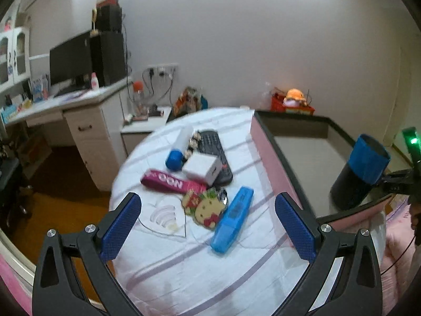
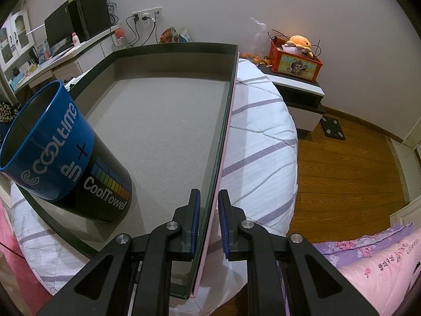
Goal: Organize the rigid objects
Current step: 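Grasp the blue highlighter with the left tool and lift it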
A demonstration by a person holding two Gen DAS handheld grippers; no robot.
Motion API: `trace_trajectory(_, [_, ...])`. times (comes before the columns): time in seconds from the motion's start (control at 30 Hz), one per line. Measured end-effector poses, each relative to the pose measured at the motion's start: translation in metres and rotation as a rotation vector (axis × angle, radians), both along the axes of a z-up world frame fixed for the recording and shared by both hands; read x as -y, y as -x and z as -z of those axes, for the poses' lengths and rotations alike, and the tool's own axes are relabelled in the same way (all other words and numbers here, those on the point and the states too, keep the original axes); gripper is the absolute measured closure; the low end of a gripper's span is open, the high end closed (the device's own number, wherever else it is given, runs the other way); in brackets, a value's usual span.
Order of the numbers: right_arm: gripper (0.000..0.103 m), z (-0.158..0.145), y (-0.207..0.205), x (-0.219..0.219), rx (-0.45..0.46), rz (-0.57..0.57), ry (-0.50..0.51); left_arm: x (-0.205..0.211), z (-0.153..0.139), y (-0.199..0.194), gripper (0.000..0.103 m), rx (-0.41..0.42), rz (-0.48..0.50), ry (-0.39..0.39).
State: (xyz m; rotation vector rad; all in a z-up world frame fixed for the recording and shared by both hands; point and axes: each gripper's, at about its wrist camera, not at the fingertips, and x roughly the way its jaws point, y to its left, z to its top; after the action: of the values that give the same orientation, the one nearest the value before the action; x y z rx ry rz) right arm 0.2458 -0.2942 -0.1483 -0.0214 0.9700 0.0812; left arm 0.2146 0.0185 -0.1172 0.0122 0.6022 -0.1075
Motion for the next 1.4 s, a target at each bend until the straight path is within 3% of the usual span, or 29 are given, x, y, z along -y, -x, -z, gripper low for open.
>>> trace_trajectory(0.27, [0.088, 0.0, 0.0, -0.001, 0.0, 0.0, 0.0, 0.016, 0.028, -0.02, 0.001, -0.087, 0.017, -0.064])
trace_trajectory(0.33, [0.088, -0.001, 0.0, -0.002, 0.0, 0.0, 0.0, 0.017, 0.035, -0.026, 0.005, -0.112, 0.013, -0.069])
trace_trajectory(0.57, [0.088, -0.001, 0.0, -0.002, -0.001, -0.002, 0.001, 0.019, 0.055, -0.04, 0.039, -0.216, 0.026, -0.03])
trace_trajectory(0.7, [0.088, -0.001, 0.0, -0.002, -0.001, -0.003, 0.001, 0.02, 0.057, -0.037, 0.068, -0.225, 0.071, 0.022])
trace_trajectory(0.77, [0.088, -0.001, 0.0, -0.002, -0.002, -0.002, 0.002, 0.02, 0.054, -0.035, 0.073, -0.226, 0.089, 0.051])
trace_trajectory(1.0, [0.088, -0.001, 0.0, -0.002, -0.002, -0.001, 0.001, 0.019, 0.041, -0.023, 0.076, -0.202, 0.123, 0.102])
trace_trajectory(1.4, [0.088, -0.002, 0.001, -0.003, -0.002, -0.001, 0.001, 0.024, 0.021, -0.011, 0.076, -0.159, 0.157, 0.11])
